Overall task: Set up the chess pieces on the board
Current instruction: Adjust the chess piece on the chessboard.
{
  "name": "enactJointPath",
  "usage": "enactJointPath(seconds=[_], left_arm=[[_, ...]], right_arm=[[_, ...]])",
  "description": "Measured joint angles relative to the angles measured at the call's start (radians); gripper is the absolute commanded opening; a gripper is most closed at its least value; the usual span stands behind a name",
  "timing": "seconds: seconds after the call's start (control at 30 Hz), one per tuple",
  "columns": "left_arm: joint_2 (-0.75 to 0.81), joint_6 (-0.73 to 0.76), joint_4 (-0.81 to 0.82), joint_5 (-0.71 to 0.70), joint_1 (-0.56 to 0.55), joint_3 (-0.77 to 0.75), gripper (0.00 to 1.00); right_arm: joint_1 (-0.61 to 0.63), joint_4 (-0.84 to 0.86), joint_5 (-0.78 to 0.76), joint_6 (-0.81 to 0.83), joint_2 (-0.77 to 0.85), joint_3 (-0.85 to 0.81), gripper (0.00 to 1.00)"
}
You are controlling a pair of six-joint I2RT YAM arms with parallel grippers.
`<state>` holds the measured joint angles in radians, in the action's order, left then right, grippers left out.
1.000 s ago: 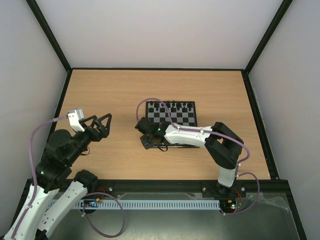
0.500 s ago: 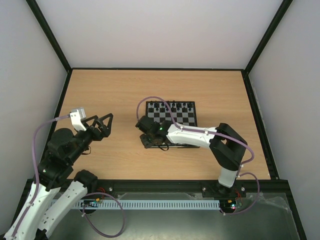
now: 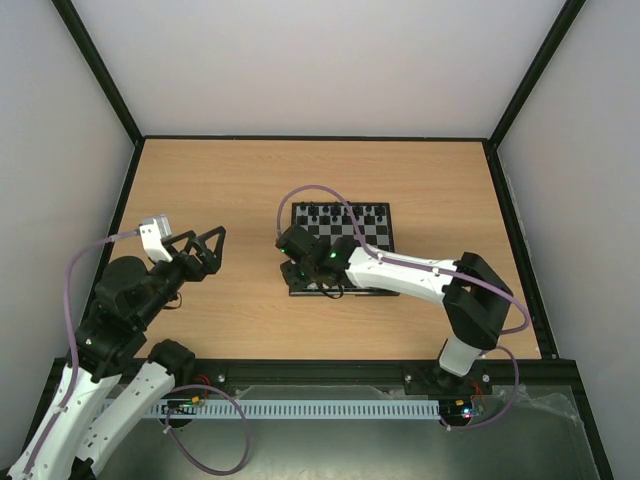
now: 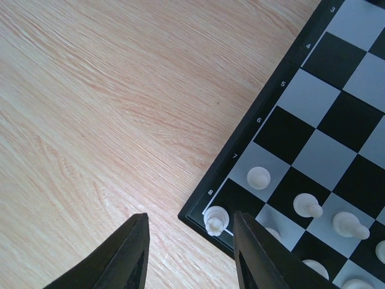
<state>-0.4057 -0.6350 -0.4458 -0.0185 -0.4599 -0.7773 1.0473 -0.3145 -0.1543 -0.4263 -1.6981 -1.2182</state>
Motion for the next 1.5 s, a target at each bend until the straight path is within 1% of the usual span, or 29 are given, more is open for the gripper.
enactJointPath(seconds=[0.43, 0.7, 0.9, 0.93, 1.07, 1.23, 1.33, 1.43, 1.5], left_arm=[[0.000, 0.000, 0.000, -0.002, 0.000, 0.000, 1.00], [0.000, 0.000, 0.001, -0.006, 0.000, 0.000, 0.99], [0.000, 0.000, 0.011, -0.009, 0.000, 0.000, 0.99], [0.000, 0.000, 0.012, -0.009, 0.000, 0.000, 1.00], [-0.004, -0.001, 0.010, -0.023, 0.000, 0.000, 1.00], [-0.021, -0.003, 0.005, -0.041, 0.000, 0.000, 0.99], [-0.026, -0.004, 0.004, -0.048, 0.000, 0.000, 1.00], [-0.026, -0.005, 0.002, -0.055, 0.000, 0.000, 0.99], [-0.026, -0.005, -0.002, -0.057, 0.000, 0.000, 0.99]], right_arm=[[0.000, 0.001, 0.018, 0.000, 0.037, 0.020, 0.43], [0.000, 0.006, 0.055, 0.002, 0.109, 0.057, 0.42], [0.010, 0.011, 0.080, 0.005, 0.143, 0.097, 0.19], [0.013, 0.011, 0.082, 0.009, 0.143, 0.103, 0.17], [0.033, 0.013, 0.095, 0.008, 0.142, 0.115, 0.13], [0.045, 0.017, 0.100, 0.005, 0.109, 0.114, 0.14], [0.046, 0.016, 0.099, -0.004, 0.063, 0.114, 0.18], [0.046, 0.016, 0.100, -0.007, 0.016, 0.113, 0.25], [0.046, 0.016, 0.100, -0.008, -0.011, 0.113, 0.26]])
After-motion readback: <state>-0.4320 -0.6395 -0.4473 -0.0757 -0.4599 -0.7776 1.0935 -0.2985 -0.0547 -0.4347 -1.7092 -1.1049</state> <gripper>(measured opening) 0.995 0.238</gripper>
